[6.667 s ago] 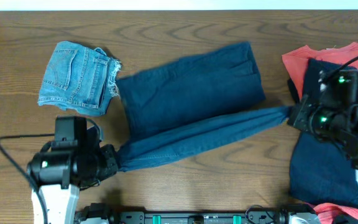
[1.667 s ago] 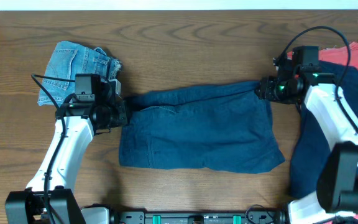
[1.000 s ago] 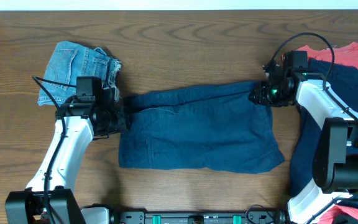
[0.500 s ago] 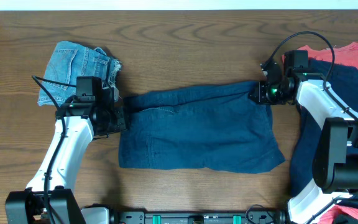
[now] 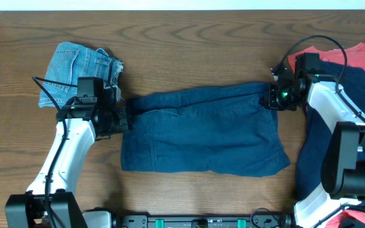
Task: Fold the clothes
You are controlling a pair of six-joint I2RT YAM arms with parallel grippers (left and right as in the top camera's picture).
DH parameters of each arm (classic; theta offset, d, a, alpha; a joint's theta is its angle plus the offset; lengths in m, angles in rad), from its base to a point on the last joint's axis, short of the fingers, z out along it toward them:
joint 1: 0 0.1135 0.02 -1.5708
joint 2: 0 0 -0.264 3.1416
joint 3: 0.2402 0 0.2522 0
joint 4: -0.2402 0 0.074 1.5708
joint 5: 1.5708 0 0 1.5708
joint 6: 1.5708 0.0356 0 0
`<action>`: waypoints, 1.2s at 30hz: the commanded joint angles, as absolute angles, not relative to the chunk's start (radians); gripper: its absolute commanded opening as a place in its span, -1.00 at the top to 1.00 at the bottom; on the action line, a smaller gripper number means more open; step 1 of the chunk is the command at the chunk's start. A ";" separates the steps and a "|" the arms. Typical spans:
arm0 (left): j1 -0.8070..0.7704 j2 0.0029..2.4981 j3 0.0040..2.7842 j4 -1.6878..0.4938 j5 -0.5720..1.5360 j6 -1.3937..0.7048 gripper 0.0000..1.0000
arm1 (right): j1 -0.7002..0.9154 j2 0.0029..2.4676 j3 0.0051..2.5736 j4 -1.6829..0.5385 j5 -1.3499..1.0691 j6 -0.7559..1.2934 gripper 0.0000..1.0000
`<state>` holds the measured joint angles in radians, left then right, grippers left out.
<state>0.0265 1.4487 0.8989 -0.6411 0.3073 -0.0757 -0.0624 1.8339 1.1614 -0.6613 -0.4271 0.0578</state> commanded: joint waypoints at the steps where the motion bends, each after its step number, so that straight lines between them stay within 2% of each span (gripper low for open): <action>1: 0.032 1.495 0.896 -0.630 0.295 -0.048 -0.05 | -0.071 1.769 1.164 -0.673 -0.397 0.109 0.97; 4: 0.032 1.541 0.896 -0.589 0.295 -0.048 -0.01 | -0.070 1.750 1.164 -0.674 -0.400 0.108 0.97; 6: 0.032 1.564 0.896 -0.558 0.306 -0.049 0.19 | -0.070 1.739 1.164 -0.678 -0.400 0.108 0.97; 7: 0.032 1.573 0.896 -0.546 0.318 -0.049 0.36 | -0.070 1.734 1.164 -0.681 -0.400 0.108 0.98; 9: 0.032 1.575 0.896 -0.540 0.341 -0.049 0.88 | -0.070 1.721 1.164 -0.686 -0.395 0.108 0.97; 18: 0.032 1.437 0.974 -0.664 0.356 -0.049 0.88 | -0.073 1.550 1.164 -0.749 -0.358 0.172 0.98; 26: 0.032 1.234 0.987 -0.600 0.358 -0.049 0.88 | -0.072 1.394 1.164 -0.721 -0.339 0.221 0.97; 36: 0.032 1.438 0.979 -0.433 0.358 -0.049 0.84 | -0.072 1.512 1.164 -0.599 -0.282 0.283 0.98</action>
